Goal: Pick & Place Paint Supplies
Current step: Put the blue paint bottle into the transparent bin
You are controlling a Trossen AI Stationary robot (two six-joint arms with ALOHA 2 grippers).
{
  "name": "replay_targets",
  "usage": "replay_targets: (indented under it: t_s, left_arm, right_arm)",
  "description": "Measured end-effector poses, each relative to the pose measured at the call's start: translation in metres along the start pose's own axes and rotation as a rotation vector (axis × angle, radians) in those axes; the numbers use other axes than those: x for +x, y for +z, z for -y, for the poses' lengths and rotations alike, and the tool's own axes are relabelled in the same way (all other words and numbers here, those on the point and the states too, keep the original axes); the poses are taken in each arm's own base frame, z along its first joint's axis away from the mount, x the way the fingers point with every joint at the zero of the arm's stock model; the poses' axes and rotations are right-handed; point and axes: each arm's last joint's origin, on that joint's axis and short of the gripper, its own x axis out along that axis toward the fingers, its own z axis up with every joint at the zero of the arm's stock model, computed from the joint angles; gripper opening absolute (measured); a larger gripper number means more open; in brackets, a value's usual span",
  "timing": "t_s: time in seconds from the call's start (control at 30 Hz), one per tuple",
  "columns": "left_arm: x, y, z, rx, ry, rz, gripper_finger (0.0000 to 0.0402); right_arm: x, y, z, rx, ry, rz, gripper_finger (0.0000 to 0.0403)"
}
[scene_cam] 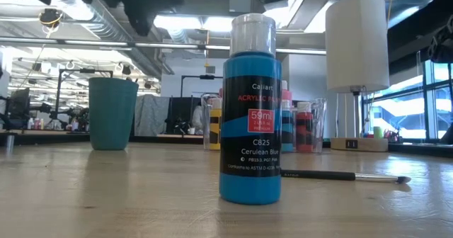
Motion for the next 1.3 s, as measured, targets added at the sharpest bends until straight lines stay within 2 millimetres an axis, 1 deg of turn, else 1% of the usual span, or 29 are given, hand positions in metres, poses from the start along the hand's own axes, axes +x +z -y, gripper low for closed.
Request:
replay_targets:
  t_s: [0.07,0.17,0.3,0.37,0.53,0.63,0.73,0.8,0.9,0.97,1.03,1.17,1.3]
  left_arm:
    - [0.001,0.003,-0.006,-0.005,0.079,0.002,0.0180]
    - [0.002,0.006,-0.010,0.078,0.144,0.039,0.0180]
    - [0.006,0.012,-0.007,0.146,0.117,0.116,0.0180]
    - [0.011,0.013,-0.005,0.180,0.084,0.116,0.0180]
    - [0.031,0.013,0.000,0.237,0.032,0.057,0.0180]
    - [0.046,0.021,0.009,0.142,-0.033,0.008,0.0180]
    - [0.056,0.033,0.022,0.129,-0.103,-0.129,0.0180]
    - [0.060,0.035,0.030,0.200,-0.107,-0.234,0.0180]
    - [0.064,0.028,0.040,0.373,-0.139,-0.339,0.0180]
    - [0.067,0.022,0.046,0.472,-0.175,-0.348,0.0180]
    - [0.070,0.016,0.051,0.534,-0.201,-0.356,0.0180]
    - [0.077,0.004,0.056,0.549,-0.219,-0.379,0.0180]
    - [0.083,-0.008,0.060,0.487,-0.215,-0.416,0.0180]
  right_arm:
    - [0.000,0.000,0.000,-0.003,0.000,-0.004,0.0252]
    - [0.001,-0.001,-0.001,-0.004,0.001,-0.006,0.0252]
    - [0.001,-0.001,-0.001,0.003,0.003,-0.014,0.0252]
    - [0.001,-0.002,-0.001,0.016,0.004,-0.020,0.0252]
    - [0.001,-0.003,-0.001,0.017,0.005,-0.030,0.0252]
    - [0.001,-0.005,-0.001,0.009,0.007,-0.045,0.0252]
    - [0.001,-0.005,-0.001,0.006,0.007,-0.048,0.0252]
    - [0.001,-0.006,-0.001,-0.001,0.009,-0.059,0.0252]
    - [0.000,-0.007,-0.002,0.002,0.010,-0.063,0.0252]
    - [0.001,-0.008,-0.002,0.018,0.009,-0.065,0.0252]
    - [0.001,-0.011,-0.002,0.028,0.010,-0.072,0.0252]
    - [0.001,-0.012,-0.003,0.041,0.009,-0.075,0.0252]
    - [0.001,-0.012,-0.002,0.044,0.009,-0.070,0.0252]
